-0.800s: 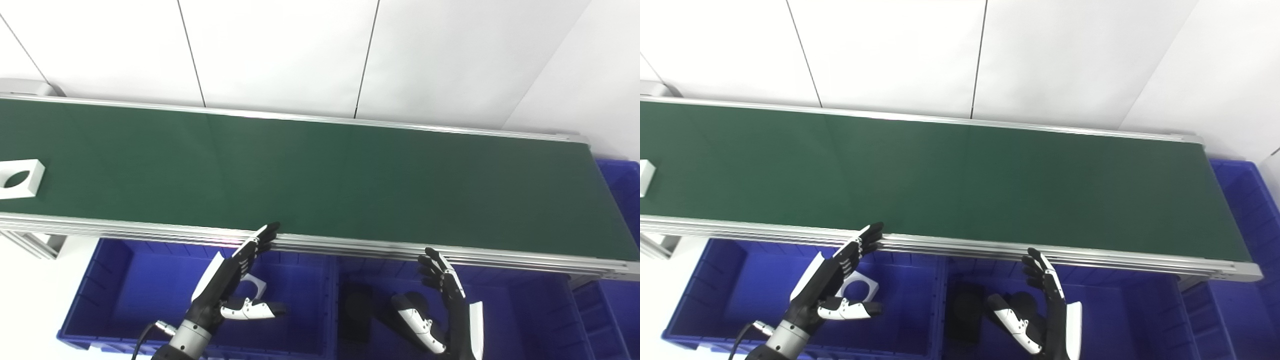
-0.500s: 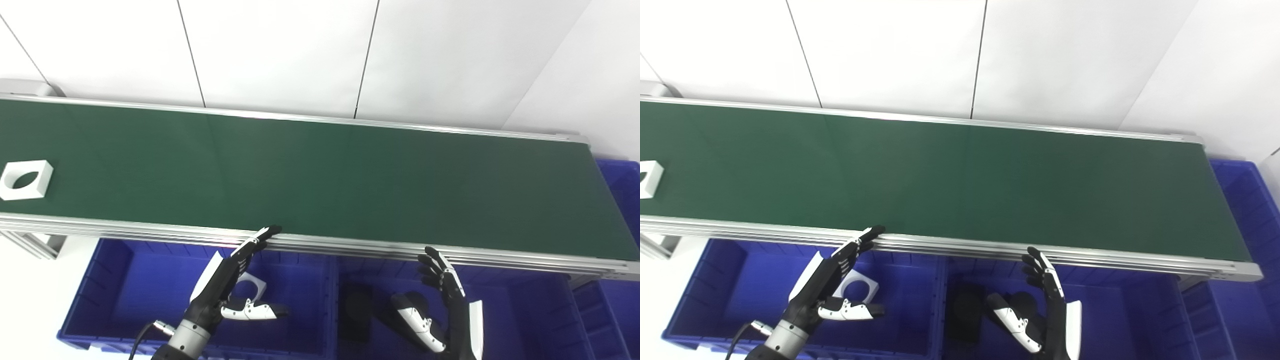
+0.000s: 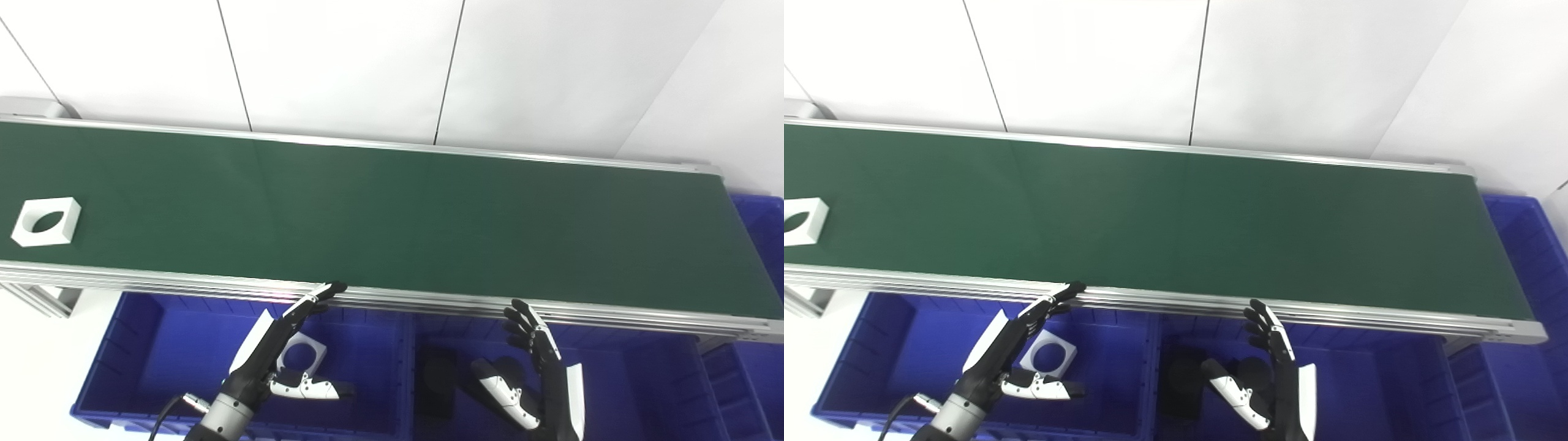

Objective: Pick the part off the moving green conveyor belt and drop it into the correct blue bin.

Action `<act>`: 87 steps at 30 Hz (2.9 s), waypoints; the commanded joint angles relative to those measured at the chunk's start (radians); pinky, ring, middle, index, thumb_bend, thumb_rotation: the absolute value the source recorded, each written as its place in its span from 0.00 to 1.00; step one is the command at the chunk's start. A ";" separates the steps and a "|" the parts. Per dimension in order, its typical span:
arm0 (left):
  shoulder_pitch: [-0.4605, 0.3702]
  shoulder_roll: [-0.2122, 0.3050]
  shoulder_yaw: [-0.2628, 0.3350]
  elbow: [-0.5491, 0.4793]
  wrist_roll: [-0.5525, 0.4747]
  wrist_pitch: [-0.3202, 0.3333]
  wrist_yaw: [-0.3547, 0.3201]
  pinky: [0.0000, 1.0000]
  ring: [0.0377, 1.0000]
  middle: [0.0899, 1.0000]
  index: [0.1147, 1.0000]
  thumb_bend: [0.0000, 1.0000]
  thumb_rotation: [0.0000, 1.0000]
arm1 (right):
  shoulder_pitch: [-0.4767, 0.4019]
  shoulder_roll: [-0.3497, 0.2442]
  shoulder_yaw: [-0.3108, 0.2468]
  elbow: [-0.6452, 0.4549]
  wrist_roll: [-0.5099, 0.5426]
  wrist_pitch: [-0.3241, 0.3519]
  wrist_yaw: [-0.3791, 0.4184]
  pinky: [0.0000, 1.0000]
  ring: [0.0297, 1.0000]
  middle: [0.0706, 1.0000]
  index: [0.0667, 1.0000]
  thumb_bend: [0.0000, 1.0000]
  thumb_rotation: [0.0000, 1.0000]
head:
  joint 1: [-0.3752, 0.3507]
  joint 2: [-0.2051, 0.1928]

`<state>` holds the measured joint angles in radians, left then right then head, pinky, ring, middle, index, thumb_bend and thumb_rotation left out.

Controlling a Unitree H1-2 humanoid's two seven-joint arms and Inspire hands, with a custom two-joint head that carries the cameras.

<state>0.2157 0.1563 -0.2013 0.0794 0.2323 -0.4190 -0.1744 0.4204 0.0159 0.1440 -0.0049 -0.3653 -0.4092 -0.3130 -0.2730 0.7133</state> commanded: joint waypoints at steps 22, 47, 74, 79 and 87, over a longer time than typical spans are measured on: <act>0.004 -0.048 -0.042 0.020 -0.006 -0.047 0.048 0.86 0.92 0.93 0.87 0.87 0.27 | 0.003 -0.097 0.024 0.001 0.006 -0.060 -0.008 0.73 0.80 0.84 0.88 0.80 0.60 | 0.328 -0.141; -0.032 -0.033 -0.132 0.091 0.033 -0.051 0.187 0.75 0.83 0.85 0.80 0.97 0.26 | -0.010 -0.133 0.044 0.061 0.073 -0.060 -0.030 0.87 0.84 0.88 0.93 0.53 0.37 | 0.422 -0.293; -0.061 -0.015 -0.200 0.086 -0.017 -0.051 0.247 0.73 0.82 0.85 0.79 0.97 0.25 | -0.044 -0.171 0.077 0.087 0.102 -0.060 -0.111 0.83 0.82 0.84 0.92 0.50 0.40 | 0.467 -0.290; -0.062 -0.020 -0.192 0.057 -0.048 -0.051 0.250 0.73 0.82 0.85 0.79 0.98 0.24 | -0.050 -0.177 0.079 0.093 0.109 -0.061 -0.113 0.82 0.81 0.84 0.92 0.49 0.39 | 0.475 -0.290; -0.060 0.005 -0.143 -0.083 -0.062 -0.050 0.240 0.73 0.81 0.83 0.78 0.99 0.28 | -0.062 -0.185 0.090 0.105 0.113 -0.061 -0.134 0.82 0.81 0.84 0.92 0.46 0.37 | 0.486 -0.286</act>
<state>0.1683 0.1447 -0.3550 0.0445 0.1976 -0.4328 0.0672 0.3618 -0.1639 0.2359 0.1121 -0.2511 -0.4105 -0.4191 0.2132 0.4264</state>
